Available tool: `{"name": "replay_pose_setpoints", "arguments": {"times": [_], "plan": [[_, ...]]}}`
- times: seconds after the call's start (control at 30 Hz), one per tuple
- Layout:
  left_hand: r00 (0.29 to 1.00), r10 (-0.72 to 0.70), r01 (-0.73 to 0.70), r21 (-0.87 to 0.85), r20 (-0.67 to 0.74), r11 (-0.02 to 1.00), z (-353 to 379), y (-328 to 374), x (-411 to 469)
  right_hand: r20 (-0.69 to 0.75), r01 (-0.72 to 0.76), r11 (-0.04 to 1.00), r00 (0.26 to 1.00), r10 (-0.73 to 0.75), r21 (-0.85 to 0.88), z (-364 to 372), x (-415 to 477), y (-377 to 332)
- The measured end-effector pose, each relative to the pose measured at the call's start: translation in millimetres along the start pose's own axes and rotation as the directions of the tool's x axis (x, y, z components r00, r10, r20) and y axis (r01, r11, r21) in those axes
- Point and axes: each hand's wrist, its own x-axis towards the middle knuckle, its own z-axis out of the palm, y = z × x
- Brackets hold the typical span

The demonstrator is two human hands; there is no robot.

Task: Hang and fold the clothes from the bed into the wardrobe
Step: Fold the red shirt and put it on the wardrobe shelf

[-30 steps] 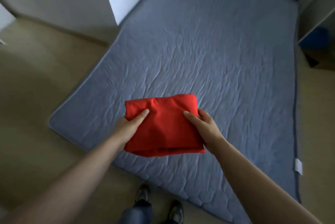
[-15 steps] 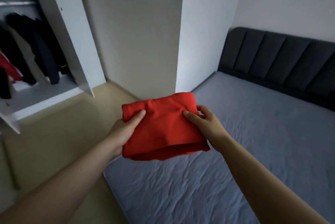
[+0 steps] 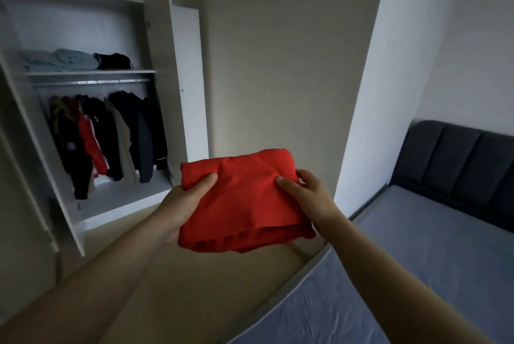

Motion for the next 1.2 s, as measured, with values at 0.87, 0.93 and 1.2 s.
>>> {"name": "replay_pose_setpoints", "arguments": {"times": [0.87,0.93,1.2], "plan": [[0.945,0.136,-0.126,0.053,-0.297,0.991,-257.8,73.7,282.3,0.299,0.173,0.981,0.935,-0.19,0.082,291.5,340.6,-63.9],[0.95,0.137,-0.131,0.043,-0.281,0.991,-287.4,78.7,317.5,0.293,0.173,0.981,0.937,-0.191,0.086,323.3,371.6,-70.4],[0.959,0.15,-0.153,0.008,-0.241,0.988,-349.7,94.3,457.4,0.257,0.176,0.984,0.95,-0.178,0.031,397.8,498.9,-76.1]]}}
